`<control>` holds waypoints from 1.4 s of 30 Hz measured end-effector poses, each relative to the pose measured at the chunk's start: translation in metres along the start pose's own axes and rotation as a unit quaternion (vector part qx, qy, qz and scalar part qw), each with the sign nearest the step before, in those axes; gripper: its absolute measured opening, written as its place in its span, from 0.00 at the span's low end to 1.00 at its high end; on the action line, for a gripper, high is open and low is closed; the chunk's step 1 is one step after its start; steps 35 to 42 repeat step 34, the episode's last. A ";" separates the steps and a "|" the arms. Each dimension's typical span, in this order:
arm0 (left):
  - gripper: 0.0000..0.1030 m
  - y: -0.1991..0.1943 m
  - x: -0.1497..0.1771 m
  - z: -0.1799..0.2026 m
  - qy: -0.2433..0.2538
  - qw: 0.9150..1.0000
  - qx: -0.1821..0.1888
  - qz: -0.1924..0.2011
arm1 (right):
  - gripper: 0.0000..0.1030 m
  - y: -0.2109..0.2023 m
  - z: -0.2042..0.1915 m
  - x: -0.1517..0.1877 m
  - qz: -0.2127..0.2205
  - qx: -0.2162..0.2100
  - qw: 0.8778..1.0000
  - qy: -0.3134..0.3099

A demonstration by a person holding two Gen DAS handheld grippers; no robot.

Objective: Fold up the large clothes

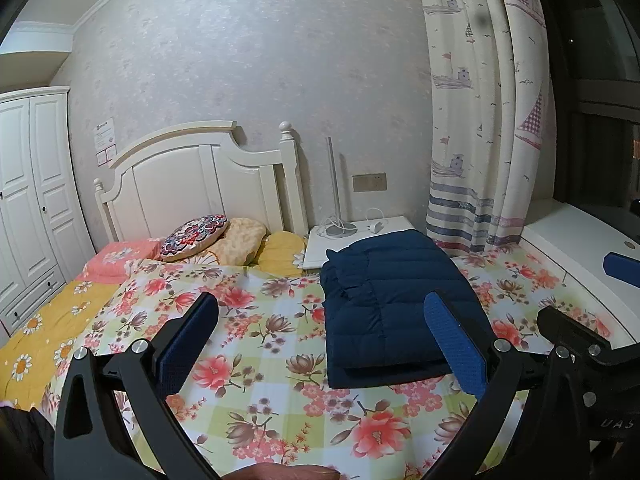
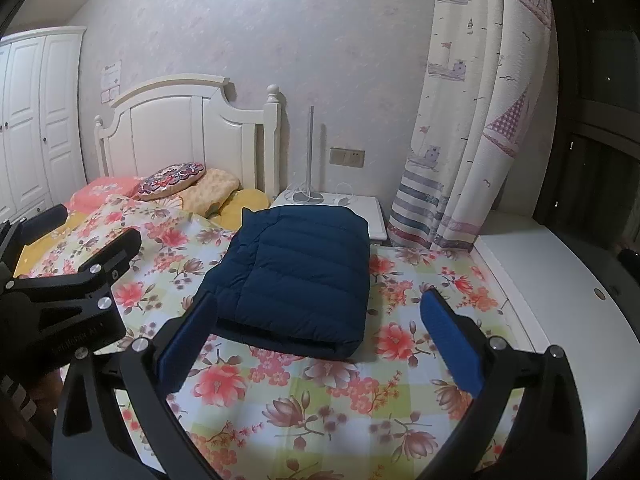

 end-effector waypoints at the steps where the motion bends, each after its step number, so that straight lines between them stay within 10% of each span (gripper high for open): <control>1: 0.96 0.000 0.001 0.000 0.001 1.000 0.000 0.000 | 0.97 0.000 0.000 0.000 0.000 0.000 1.000 -0.001; 25: 0.96 0.010 0.003 0.009 0.003 1.000 0.009 -0.006 | 0.97 0.020 0.005 0.013 -0.024 -0.008 1.000 -0.012; 42: 0.96 0.085 0.046 -0.015 -0.035 0.995 0.034 -0.082 | 0.97 0.083 0.042 0.033 -0.070 0.008 0.997 0.006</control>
Point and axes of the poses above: each gripper's, at about its wrist camera, not at the fingertips, and y roughly the way its jaws point, z to its right, x to its underside, the point moved 5 cm from there along y, roughly the way its jaws point, and after that the axes turned 12 degrees about y, right-handed, at the moved point
